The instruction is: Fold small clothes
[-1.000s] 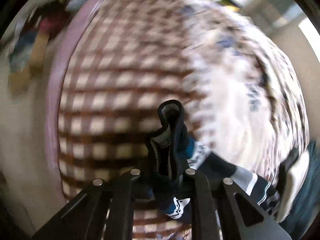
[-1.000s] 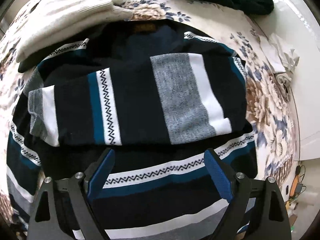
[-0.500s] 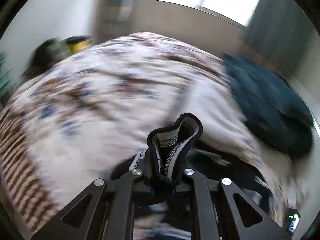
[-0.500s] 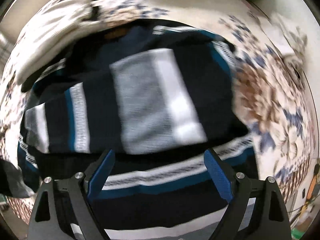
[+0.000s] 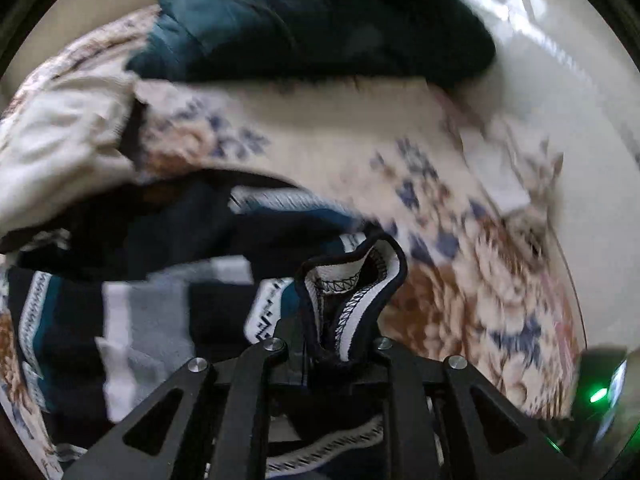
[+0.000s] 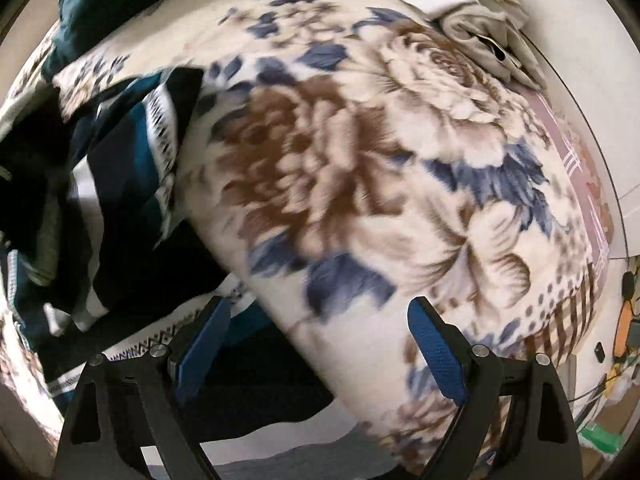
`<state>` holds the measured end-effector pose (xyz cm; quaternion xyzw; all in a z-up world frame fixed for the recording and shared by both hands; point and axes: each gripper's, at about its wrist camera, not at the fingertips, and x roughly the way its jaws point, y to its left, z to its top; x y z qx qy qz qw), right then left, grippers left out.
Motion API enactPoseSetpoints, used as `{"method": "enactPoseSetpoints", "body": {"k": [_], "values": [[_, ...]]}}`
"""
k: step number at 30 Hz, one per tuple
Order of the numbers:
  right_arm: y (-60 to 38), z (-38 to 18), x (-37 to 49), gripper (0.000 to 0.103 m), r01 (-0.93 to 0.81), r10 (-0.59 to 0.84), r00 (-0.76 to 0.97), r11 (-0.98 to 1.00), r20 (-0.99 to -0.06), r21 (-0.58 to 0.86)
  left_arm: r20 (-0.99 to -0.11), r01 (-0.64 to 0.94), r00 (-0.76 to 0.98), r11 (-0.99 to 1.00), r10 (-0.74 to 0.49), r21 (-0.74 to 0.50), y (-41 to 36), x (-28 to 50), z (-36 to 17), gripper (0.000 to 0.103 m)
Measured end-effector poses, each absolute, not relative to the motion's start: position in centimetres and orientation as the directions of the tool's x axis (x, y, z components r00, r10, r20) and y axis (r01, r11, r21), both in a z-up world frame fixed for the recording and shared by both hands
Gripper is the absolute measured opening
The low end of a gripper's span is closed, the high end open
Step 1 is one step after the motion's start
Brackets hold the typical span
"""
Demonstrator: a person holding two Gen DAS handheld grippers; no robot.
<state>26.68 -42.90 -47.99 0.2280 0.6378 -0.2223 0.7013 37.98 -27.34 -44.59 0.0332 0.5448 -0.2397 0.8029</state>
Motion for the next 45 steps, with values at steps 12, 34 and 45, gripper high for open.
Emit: {"method": "enactPoseSetpoints", "body": {"k": [12,34,45], "values": [[-44.2,-44.9,33.5,0.092,0.546,0.241,0.259,0.762,-0.935,0.348,-0.896,-0.007,0.423,0.988,-0.135,-0.153,-5.6,39.3,-41.6,0.084],[-19.4,-43.4,50.6,0.057,0.032,0.28,0.056,0.959,-0.958,0.282,-0.841,-0.5,0.42,0.686,-0.341,-0.528,12.0,39.4,-51.4,0.045],[0.6,-52.3,58.5,0.004,-0.341,0.27,-0.163,0.887,-0.949,0.31,-0.788,-0.442,0.457,0.663,-0.413,-0.604,13.4,38.0,-52.6,0.002]]}}
